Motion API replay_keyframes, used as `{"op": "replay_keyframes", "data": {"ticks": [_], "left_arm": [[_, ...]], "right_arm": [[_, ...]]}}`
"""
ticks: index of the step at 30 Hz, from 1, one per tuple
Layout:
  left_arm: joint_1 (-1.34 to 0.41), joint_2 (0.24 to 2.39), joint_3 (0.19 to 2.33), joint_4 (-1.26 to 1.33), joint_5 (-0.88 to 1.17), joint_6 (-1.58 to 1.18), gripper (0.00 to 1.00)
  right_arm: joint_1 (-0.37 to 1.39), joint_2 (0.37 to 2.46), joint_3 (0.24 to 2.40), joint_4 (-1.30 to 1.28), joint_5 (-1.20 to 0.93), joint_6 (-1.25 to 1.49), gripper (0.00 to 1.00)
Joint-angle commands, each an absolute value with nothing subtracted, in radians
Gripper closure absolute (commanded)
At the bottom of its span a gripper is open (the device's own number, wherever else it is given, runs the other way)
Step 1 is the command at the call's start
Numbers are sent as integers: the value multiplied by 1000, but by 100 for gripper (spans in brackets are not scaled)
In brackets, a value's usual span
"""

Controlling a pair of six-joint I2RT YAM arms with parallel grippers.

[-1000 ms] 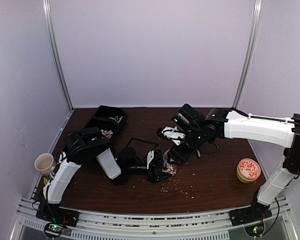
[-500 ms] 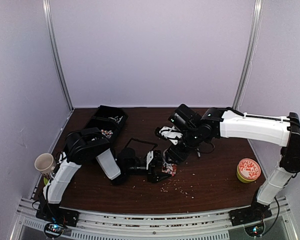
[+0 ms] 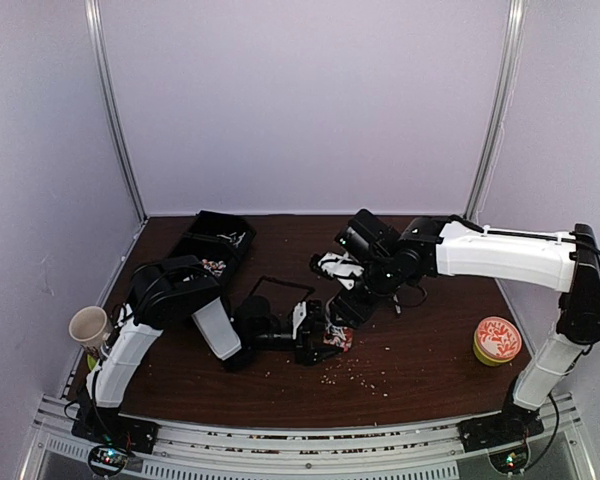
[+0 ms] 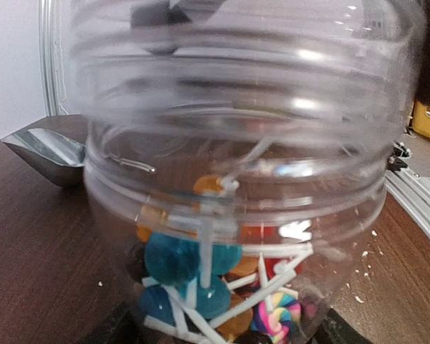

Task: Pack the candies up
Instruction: Place the box lid on the packing bottle.

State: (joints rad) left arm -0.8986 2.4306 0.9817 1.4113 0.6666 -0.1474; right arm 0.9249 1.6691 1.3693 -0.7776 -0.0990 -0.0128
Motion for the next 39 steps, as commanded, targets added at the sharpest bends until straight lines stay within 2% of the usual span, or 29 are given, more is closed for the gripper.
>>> {"op": "replay_keyframes", "data": {"ticks": [1, 20, 28, 39], "left_arm": [[-900, 2449, 964, 1468, 648, -131, 33], [-900, 2442, 938, 1476, 546, -112, 34], [-901, 2457, 942, 1505, 561, -135, 33], [-900, 2449, 943, 1460, 528, -119, 33]], "right_arm": [[919, 1680, 1385, -771, -78, 16, 35], [920, 1695, 1345, -741, -64, 104, 34], [919, 1639, 1294, -669, -47, 123, 33], [928, 1677, 1333, -708, -12, 169, 30]]}}
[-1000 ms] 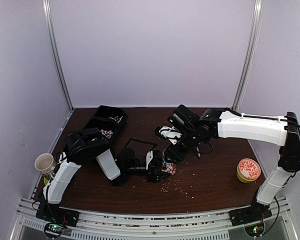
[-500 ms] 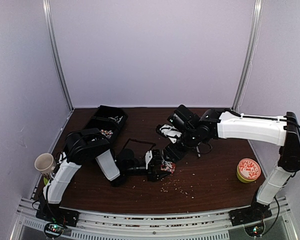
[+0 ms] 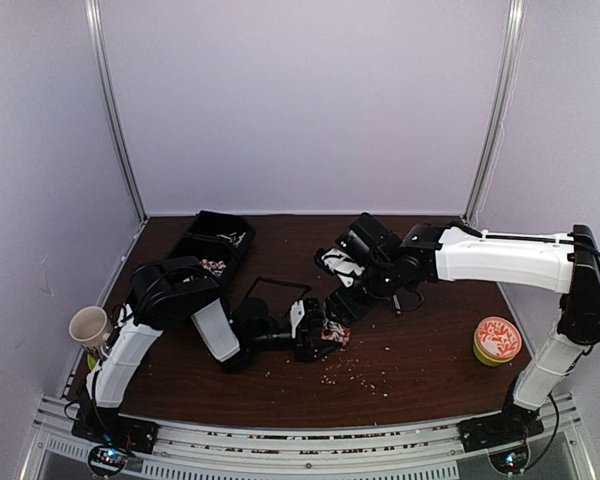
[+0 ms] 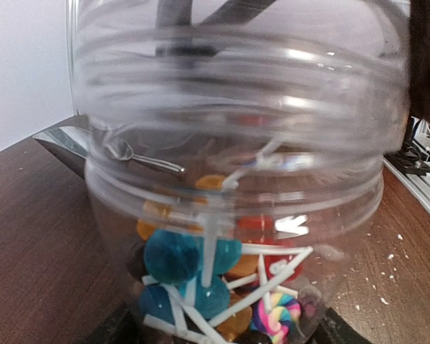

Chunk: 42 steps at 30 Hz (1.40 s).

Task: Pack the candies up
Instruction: Place the box lid on the packing bottle.

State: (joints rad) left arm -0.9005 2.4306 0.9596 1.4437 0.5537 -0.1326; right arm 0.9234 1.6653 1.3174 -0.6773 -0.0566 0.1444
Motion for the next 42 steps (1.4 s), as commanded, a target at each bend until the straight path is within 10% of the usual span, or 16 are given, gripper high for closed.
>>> {"op": "replay_keyframes", "data": {"ticks": [1, 42], "left_arm": [[-900, 2449, 945, 1454, 526, -117, 33], [-901, 2450, 945, 1456, 512, -110, 36]], "right_arm": [[930, 1680, 1343, -726, -11, 165, 30], [942, 1755, 1426, -789, -37, 164, 31]]}}
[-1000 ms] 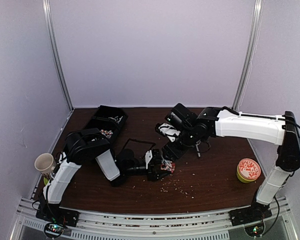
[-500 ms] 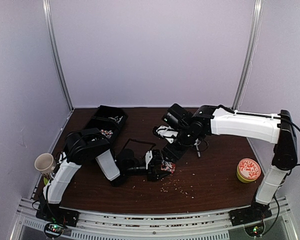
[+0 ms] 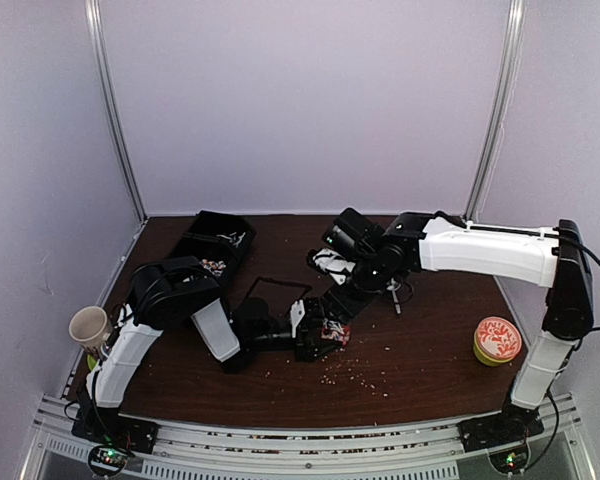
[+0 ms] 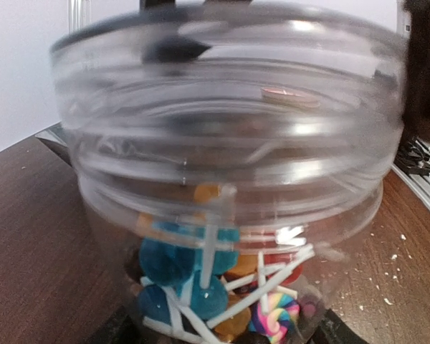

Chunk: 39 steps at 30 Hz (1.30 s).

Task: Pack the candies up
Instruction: Place the box lid on the packing bottle.

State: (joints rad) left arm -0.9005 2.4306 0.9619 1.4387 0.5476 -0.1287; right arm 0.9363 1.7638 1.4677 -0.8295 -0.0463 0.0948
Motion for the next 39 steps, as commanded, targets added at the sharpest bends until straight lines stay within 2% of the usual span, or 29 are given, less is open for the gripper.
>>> {"op": "replay_keyframes", "data": {"ticks": [1, 12, 24, 39], "left_arm": [[-900, 2450, 945, 1456, 514, -111, 36], [-900, 2456, 954, 1455, 554, -115, 36], [-901, 2458, 952, 1456, 535, -115, 36], [-900, 2457, 949, 1459, 535, -120, 36]], "right_arm": [[942, 1752, 1423, -783, -43, 167, 31], [937, 1678, 1434, -764, -10, 92, 31], [935, 1652, 1380, -693, 11, 156, 32], [934, 1599, 1250, -487, 32, 241, 32]]}}
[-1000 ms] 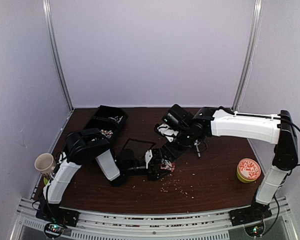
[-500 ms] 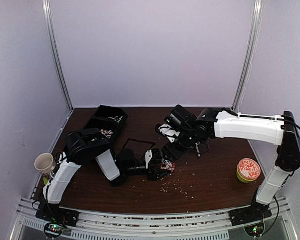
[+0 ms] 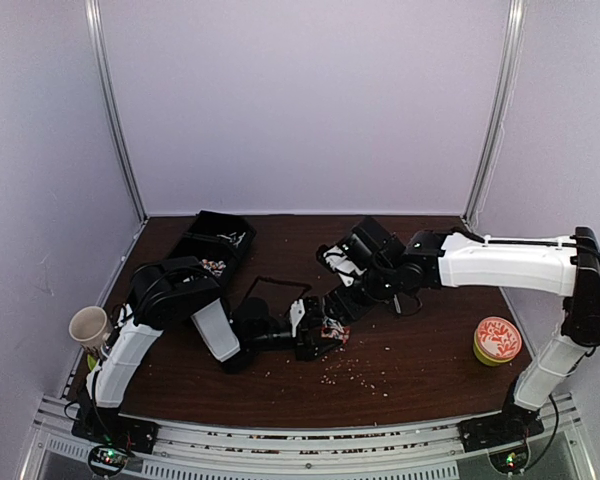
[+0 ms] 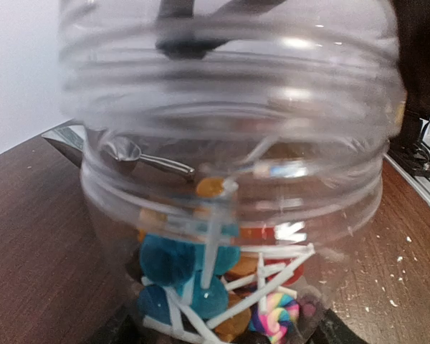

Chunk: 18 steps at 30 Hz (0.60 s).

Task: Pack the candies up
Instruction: Place the box lid on the packing bottle.

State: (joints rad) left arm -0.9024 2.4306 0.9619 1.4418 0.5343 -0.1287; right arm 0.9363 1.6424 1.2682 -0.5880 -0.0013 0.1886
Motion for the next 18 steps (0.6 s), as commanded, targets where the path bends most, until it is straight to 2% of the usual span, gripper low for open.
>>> {"op": "replay_keyframes", "data": {"ticks": [1, 6, 18], "left_arm": [[-901, 2457, 950, 1459, 537, -120, 36], [-900, 2458, 953, 1460, 549, -123, 36], [-901, 2457, 955, 1443, 534, -115, 36]], "right_arm": [[934, 1595, 1242, -475, 30, 244, 32], [934, 1593, 1243, -458, 14, 228, 32], [937, 1665, 1311, -600, 1, 211, 33]]}}
